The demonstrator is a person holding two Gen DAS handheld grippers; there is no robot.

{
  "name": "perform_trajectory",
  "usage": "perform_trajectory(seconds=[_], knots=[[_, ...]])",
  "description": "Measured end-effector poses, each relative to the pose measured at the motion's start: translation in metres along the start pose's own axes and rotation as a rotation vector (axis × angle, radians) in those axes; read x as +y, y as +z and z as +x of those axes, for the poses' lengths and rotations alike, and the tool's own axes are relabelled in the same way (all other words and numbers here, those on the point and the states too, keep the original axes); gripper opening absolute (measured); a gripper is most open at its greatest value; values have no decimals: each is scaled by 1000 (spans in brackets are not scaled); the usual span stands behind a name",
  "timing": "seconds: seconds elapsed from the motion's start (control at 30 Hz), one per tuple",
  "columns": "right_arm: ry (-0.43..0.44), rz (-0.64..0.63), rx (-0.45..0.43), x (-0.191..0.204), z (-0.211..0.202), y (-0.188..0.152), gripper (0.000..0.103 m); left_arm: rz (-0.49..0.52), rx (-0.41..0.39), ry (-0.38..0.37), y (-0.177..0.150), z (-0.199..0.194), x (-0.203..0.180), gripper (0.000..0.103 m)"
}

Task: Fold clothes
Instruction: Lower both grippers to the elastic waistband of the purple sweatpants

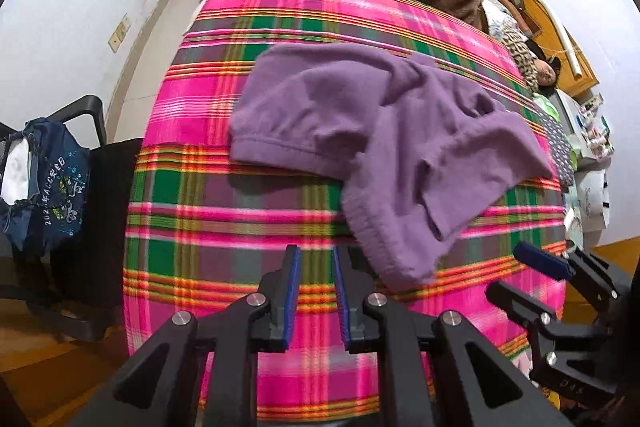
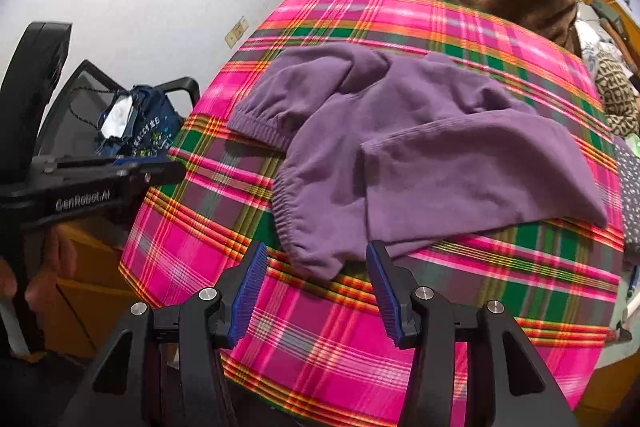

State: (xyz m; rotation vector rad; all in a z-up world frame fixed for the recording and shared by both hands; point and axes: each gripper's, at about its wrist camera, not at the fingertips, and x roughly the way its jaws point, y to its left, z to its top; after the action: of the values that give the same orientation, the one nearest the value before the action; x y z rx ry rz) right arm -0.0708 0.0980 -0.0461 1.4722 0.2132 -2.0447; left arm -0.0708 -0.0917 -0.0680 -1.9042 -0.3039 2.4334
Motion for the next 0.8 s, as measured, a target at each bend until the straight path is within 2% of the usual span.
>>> perform_trajectory(seconds=[0.23, 0.57, 0.8], knots=[[0, -32, 58, 11, 37, 4, 54, -17, 27, -38, 17, 31, 33, 17], [-25, -66, 133, 19, 84, 5, 54, -24, 59, -132, 45, 76, 53, 17], [-39, -90, 177, 23, 112, 8, 54, -87, 82, -177, 62, 100, 70, 17]])
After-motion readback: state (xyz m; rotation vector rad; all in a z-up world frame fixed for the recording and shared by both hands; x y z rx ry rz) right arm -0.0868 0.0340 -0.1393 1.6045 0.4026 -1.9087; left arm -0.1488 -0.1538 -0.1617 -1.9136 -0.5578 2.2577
